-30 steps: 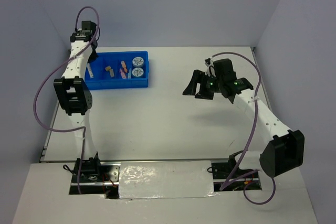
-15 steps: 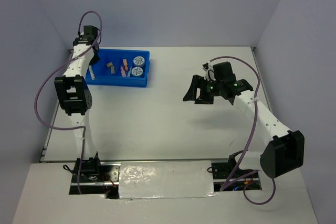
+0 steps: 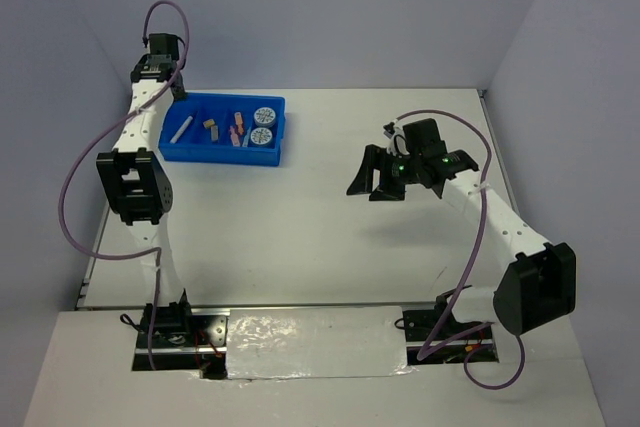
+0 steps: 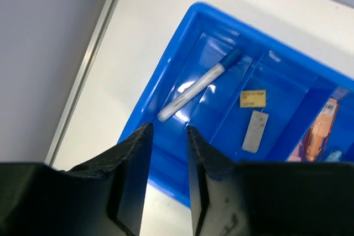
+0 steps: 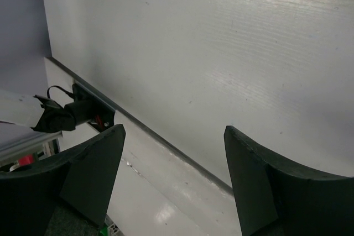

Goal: Sort the stationery into containers
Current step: Place the stationery in the storage box, then reset both arms

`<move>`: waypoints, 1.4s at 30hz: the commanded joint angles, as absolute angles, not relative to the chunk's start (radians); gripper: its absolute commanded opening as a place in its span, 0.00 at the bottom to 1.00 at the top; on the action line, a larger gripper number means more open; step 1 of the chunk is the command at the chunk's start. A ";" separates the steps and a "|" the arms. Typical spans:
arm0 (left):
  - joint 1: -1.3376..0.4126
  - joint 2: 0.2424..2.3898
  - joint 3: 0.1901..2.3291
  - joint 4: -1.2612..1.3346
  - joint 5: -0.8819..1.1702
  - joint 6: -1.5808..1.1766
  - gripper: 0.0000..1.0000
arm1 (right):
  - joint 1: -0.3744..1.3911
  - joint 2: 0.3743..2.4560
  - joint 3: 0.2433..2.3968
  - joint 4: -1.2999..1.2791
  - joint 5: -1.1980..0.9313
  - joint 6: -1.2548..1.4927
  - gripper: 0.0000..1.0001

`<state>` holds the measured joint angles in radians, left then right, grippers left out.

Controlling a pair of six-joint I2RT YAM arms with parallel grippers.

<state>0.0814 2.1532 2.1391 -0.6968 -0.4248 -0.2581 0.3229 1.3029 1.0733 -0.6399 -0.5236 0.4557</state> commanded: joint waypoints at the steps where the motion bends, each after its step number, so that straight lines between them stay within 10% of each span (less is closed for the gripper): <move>1: 0.083 2.212 2.213 -0.629 -0.399 -0.213 0.44 | 0.330 1.313 1.117 -0.661 -0.526 0.446 0.80; 9: 0.075 2.059 2.226 -0.770 -0.276 -0.393 0.99 | 0.330 1.286 1.228 -0.747 -0.419 0.379 0.80; 12: 0.064 1.926 2.165 -0.853 -0.221 -0.391 0.99 | 0.328 1.241 1.320 -0.787 -0.278 0.341 0.81; 14: 0.058 1.817 2.064 -0.899 -0.222 -0.385 0.99 | 0.328 1.211 1.395 -0.830 -0.138 0.307 0.99; 25: 0.008 1.191 1.325 -0.836 -0.234 -0.400 0.99 | 0.327 1.093 1.582 -1.025 0.155 0.291 1.00; 42: -0.026 0.920 1.235 -0.930 -0.371 -0.440 0.99 | 0.327 0.827 1.338 -0.951 0.268 0.328 1.00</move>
